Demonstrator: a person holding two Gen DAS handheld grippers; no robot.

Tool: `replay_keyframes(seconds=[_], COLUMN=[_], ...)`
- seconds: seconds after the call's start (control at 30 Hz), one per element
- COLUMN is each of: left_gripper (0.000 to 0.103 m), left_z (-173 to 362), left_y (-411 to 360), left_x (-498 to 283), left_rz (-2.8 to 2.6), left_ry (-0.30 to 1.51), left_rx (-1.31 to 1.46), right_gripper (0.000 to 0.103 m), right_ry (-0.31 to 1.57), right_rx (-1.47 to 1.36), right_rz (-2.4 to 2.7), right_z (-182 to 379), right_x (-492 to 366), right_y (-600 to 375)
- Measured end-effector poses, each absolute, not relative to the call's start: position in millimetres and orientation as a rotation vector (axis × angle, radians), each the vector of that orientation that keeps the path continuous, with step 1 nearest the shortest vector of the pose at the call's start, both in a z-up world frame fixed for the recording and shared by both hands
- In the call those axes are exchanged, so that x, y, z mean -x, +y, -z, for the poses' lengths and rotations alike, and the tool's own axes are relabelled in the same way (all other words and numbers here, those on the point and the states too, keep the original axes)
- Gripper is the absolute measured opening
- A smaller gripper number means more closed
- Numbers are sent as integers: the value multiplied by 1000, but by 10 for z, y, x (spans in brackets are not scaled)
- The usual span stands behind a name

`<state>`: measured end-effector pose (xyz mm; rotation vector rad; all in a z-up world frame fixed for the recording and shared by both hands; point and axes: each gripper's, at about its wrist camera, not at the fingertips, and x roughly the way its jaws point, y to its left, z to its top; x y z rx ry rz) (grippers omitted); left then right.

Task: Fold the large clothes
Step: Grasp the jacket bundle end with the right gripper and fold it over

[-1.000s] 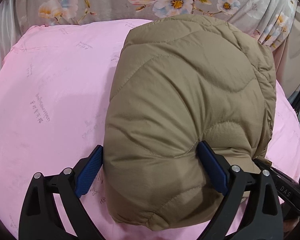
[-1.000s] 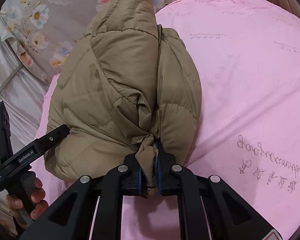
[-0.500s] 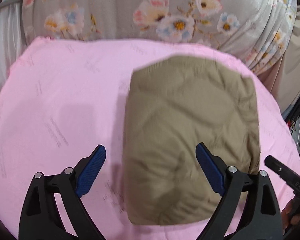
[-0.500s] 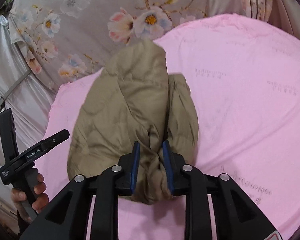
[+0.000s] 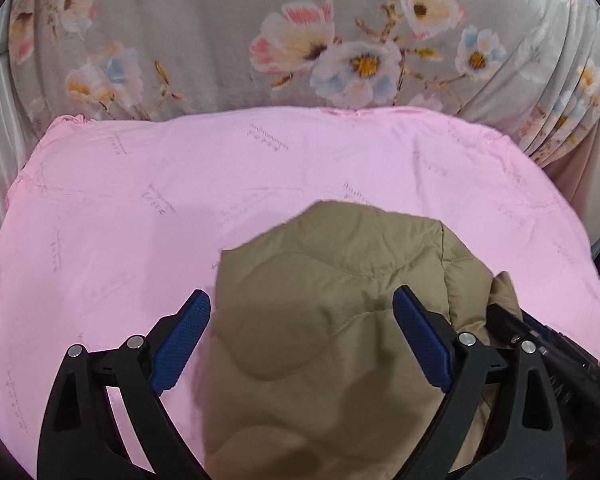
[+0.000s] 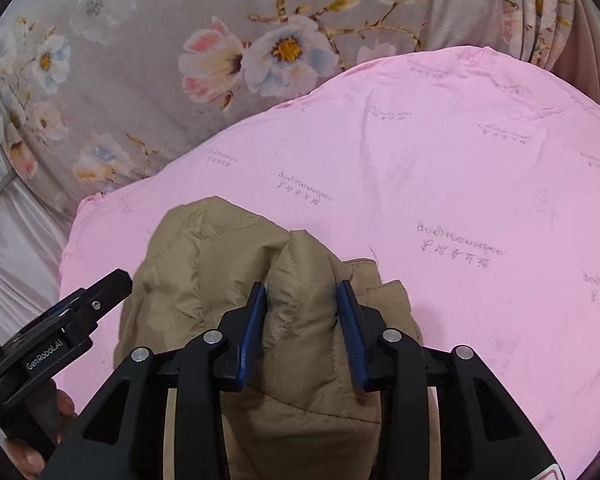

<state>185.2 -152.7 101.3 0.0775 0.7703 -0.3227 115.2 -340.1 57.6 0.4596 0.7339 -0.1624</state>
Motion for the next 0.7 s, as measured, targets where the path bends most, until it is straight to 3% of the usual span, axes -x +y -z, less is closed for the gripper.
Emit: replay_keyframes(seconds=[0.17,0.7], left_gripper=[92,98], left_z=[-623,-295], left_y=[-1661,-1825], left_x=[-2032,-2138], left_rz=[305,268], left_ry=[820,753], left_rx=[-73,-129], right_gripper=[35,35], right_ry=[747,738], right_rx=[-494,-518], right_rz=[168,159], right_z=[-232,73], right_x=[-1302,-1421], right_y=[-3493,-3526])
